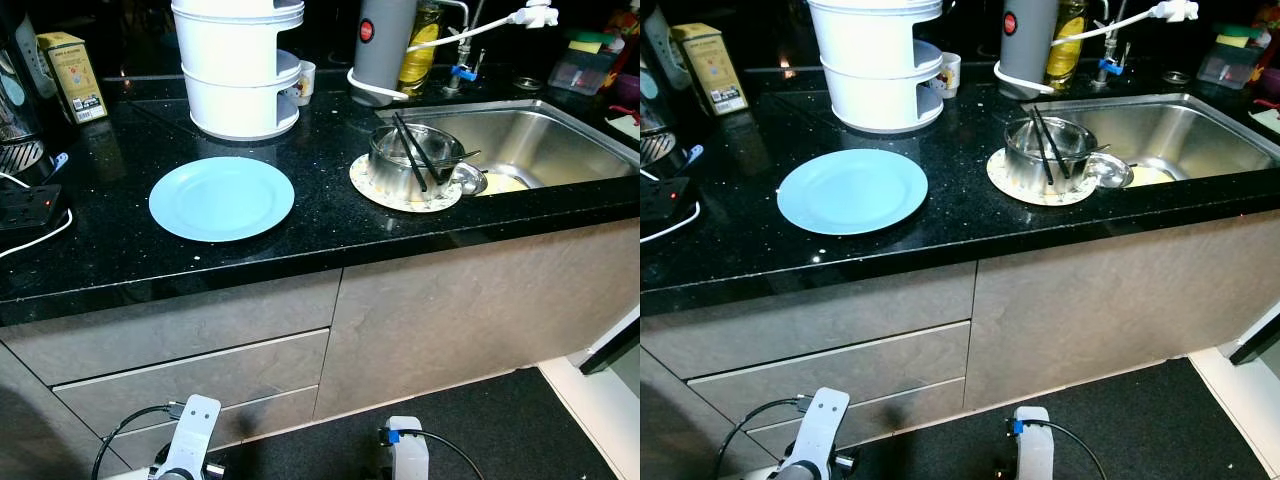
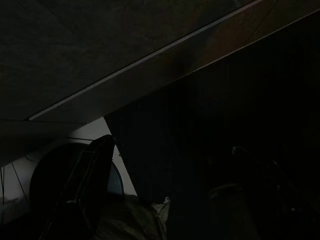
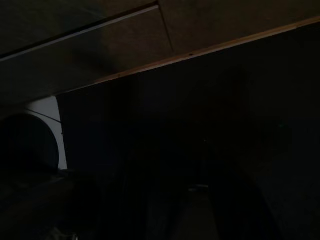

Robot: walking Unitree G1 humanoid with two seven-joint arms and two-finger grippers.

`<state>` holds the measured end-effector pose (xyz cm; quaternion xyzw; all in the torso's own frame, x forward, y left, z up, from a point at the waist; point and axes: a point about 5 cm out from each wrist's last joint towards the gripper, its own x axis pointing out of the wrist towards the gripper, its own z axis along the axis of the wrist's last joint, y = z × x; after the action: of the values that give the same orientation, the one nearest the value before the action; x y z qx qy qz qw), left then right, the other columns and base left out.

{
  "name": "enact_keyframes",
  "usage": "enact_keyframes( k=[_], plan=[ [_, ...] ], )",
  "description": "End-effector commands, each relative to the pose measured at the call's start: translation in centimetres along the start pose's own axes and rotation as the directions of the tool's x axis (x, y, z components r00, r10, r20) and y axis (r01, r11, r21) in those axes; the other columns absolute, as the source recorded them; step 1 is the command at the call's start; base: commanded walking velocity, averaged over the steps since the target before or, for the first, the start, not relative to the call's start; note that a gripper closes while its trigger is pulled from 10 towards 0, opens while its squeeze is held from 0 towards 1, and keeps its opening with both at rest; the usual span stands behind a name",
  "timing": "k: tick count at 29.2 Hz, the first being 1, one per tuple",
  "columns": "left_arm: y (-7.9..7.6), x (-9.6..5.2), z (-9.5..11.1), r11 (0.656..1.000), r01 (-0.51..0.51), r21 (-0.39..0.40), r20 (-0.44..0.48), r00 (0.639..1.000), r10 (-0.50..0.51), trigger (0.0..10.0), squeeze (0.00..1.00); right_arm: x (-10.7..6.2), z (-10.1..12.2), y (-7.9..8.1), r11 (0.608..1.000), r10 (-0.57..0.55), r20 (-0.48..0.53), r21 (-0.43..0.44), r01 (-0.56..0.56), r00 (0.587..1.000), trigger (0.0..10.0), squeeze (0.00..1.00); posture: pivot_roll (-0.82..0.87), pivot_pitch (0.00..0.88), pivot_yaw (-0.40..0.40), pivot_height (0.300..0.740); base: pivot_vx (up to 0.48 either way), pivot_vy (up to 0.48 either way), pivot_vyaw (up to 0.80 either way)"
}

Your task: Kitchen organization

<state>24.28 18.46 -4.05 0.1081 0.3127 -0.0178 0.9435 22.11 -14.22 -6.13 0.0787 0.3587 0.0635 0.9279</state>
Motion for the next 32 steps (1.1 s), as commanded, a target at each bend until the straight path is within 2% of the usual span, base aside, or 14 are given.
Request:
enact_keyframes(
  k=[1,9,15,24,32],
  plan=[
    [-0.4,-0.2,-0.9,1.0,0.017,0.006,-0.039,0.999,-0.017,10.0,0.0,-0.4,-1.1,-0.5,1.0,-0.015,-0.038,0.014,0.015,0.999,10.0,0.0,0.0,0.138,-0.032,0.74,0.0,0.0,0.0],
    [-0.5,-0.5,-1.8,0.999,0.01,-0.033,-0.069,0.998,-0.012,10.0,0.0,-0.6,-1.9,-0.8,1.0,-0.013,-0.078,-0.017,0.012,0.997,10.0,0.0,0.0,0.137,-0.032,0.74,0.0,0.0,0.0],
    [-0.6,-0.7,-2.3,0.999,0.004,-0.053,-0.082,0.997,-0.008,10.0,0.0,-0.8,-2.1,-0.9,1.0,-0.02,-0.085,-0.017,0.018,0.996,10.0,0.0,-0.01,0.139,-0.032,0.74,0.305,0.0,0.0],
    [-0.6,-0.7,-2.4,0.999,0.001,-0.054,-0.083,0.997,-0.005,10.0,0.0,-0.8,-2.1,-1.0,1.0,-0.017,-0.089,-0.022,0.015,0.996,10.0,0.0,-0.01,0.138,-0.035,0.74,0.335,0.0,0.0],
    [-0.5,-0.8,-2.3,0.999,-0.009,-0.045,-0.068,0.998,0.006,10.0,0.0,-0.8,-2.3,-0.9,1.0,-0.015,-0.098,-0.027,0.013,0.995,10.0,0.0,-0.01,0.138,-0.035,0.74,0.0,0.0,0.0]
  ],
)
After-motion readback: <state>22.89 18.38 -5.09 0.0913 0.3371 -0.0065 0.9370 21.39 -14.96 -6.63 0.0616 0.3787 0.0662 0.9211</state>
